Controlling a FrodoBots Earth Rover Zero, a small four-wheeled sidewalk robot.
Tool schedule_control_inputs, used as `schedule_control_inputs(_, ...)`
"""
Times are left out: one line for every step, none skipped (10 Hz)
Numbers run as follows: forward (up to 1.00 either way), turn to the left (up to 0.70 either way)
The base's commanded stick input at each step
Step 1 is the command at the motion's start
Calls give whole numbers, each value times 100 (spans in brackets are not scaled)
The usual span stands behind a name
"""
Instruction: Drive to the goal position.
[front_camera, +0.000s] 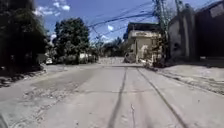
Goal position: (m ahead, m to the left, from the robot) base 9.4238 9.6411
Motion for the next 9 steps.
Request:
schedule_control_inputs(100,0)
schedule_control_inputs(100,0)
schedule_control_inputs(100,0)
schedule_control_inputs(100,0)
schedule_control_inputs(100,0)
schedule_control_inputs(100,0)
schedule_control_inputs(100,0)
schedule_control_inputs(100,0)
schedule_control_inputs(100,0)
